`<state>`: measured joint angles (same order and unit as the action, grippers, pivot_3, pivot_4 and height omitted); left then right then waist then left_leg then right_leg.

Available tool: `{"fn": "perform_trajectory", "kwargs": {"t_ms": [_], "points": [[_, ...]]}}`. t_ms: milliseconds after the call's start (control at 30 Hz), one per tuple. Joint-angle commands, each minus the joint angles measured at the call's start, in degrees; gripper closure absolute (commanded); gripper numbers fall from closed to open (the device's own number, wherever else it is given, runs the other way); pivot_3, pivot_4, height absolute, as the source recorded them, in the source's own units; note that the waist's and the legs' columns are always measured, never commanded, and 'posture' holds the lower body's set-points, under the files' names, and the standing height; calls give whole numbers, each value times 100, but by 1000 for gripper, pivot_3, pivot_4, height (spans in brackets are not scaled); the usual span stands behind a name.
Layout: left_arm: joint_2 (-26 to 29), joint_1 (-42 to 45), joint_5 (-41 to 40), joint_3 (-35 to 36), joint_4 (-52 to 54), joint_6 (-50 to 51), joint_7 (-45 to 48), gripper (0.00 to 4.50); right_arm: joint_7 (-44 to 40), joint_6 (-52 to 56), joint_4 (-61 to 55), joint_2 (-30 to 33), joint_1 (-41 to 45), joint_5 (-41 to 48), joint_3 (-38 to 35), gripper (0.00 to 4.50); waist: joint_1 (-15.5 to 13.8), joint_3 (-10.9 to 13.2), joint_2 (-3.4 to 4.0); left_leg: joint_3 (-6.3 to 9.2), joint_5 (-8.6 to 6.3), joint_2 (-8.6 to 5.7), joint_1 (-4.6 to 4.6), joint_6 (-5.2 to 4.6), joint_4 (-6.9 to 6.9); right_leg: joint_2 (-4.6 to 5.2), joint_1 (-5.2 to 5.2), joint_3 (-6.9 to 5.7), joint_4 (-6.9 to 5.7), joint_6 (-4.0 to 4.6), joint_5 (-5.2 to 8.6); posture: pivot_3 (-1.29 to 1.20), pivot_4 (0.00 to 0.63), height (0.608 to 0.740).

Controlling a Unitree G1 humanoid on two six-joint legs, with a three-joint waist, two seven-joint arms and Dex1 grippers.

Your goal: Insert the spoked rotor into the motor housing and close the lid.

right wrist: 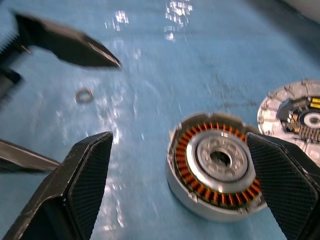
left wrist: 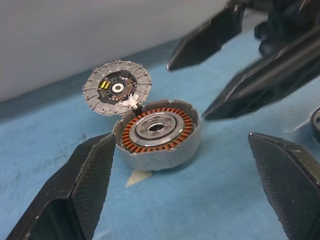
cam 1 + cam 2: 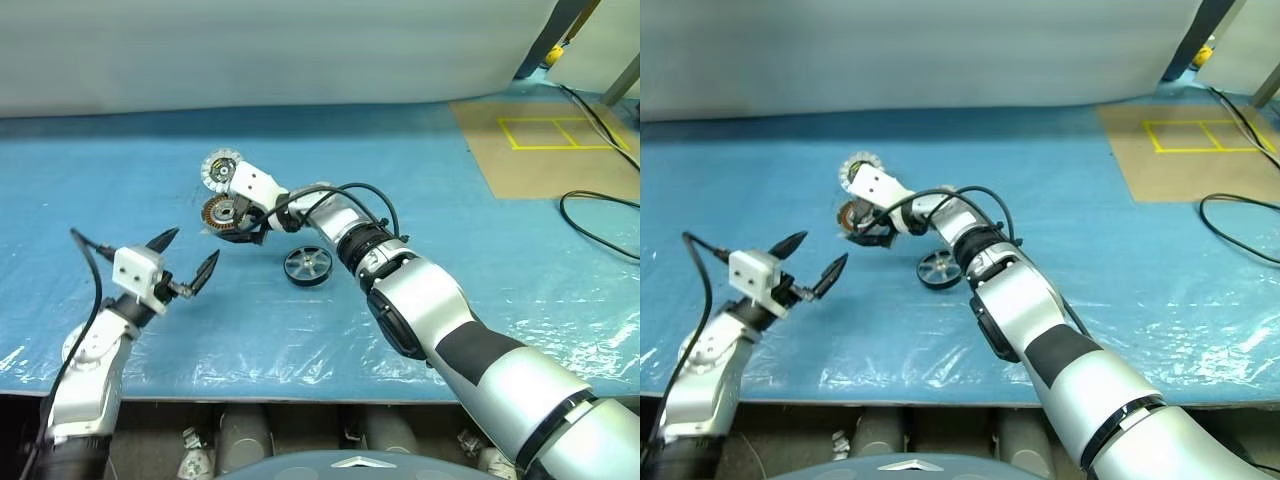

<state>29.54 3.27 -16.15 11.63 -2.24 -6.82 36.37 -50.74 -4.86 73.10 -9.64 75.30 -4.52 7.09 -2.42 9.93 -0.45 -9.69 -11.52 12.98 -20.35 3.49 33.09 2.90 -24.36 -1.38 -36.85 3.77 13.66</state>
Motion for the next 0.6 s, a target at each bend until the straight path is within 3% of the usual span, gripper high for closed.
{"fn": "perform_trajectory", "kwargs": {"t_ms": [33, 167, 400, 600], "points": [[290, 739, 298, -265, -910, -166, 446, 38, -660, 307, -873, -277, -106, 611, -295, 0, -3, -1, -2, 0, 0, 0, -5, -1, 0, 0, -3, -1, 0, 0, 0, 0, 150, 740], [484, 1839, 645, -643, -2325, -468, 995, 38, -993, 1194, -2113, 258, -729, 972, -348, 0, -30, -9, -15, 3, 13, -6, -10, -19, -2, 4, -4, -3, 2, -2, -2, 0, 150, 740], [554, 3777, 1289, -1226, -4835, -1334, 1878, 38, -804, 3112, -4656, 1130, -2016, 1442, -402, 0, -168, -7, -19, 26, 30, -20, -31, 1, 2, 9, -4, -10, 4, -27, -18, 0, 150, 740], [564, 4797, 1670, -1568, -5979, -1879, 2698, 38, -343, 4150, -5620, 1487, -2488, 1951, -667, 0, -157, -8, -19, 30, 18, -18, -22, 28, -4, 4, -3, -10, 3, -31, -20, 0, 150, 740]]}}
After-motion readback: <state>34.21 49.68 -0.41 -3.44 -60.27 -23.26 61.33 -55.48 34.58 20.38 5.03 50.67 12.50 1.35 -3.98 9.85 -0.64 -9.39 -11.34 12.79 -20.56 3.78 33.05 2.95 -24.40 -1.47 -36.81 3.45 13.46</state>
